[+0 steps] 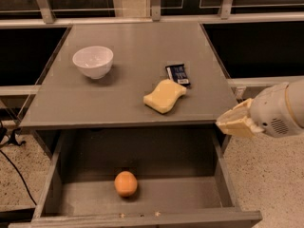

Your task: Pick orange from top drawer and place on counter

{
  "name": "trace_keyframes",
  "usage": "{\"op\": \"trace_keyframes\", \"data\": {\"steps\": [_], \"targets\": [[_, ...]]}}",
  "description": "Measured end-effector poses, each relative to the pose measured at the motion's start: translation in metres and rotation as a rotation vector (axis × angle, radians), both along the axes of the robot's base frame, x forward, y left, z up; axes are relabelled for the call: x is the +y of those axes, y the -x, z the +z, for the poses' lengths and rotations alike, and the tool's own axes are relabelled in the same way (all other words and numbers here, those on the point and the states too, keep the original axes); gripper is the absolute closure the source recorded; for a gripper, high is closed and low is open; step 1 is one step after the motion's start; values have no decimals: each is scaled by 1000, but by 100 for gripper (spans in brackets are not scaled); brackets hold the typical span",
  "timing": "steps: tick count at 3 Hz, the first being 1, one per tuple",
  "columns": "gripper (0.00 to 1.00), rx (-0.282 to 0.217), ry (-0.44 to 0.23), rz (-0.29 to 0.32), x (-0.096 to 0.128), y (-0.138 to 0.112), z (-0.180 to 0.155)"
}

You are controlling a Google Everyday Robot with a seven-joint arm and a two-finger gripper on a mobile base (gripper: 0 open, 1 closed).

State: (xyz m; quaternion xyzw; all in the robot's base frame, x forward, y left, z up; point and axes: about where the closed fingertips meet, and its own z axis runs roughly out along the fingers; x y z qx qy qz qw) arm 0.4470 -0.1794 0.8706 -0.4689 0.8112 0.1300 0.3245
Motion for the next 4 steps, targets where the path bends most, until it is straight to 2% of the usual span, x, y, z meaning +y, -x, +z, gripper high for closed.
{"op": "trace_keyframes", "data": {"steps": [1,2,3,4], "targets": [[100,17,-55,18,20,0,-24],[100,34,-103,77,61,-2,-58],[100,45,-131,121,90,-1,-78],[100,49,-135,117,91,3,-81]]}}
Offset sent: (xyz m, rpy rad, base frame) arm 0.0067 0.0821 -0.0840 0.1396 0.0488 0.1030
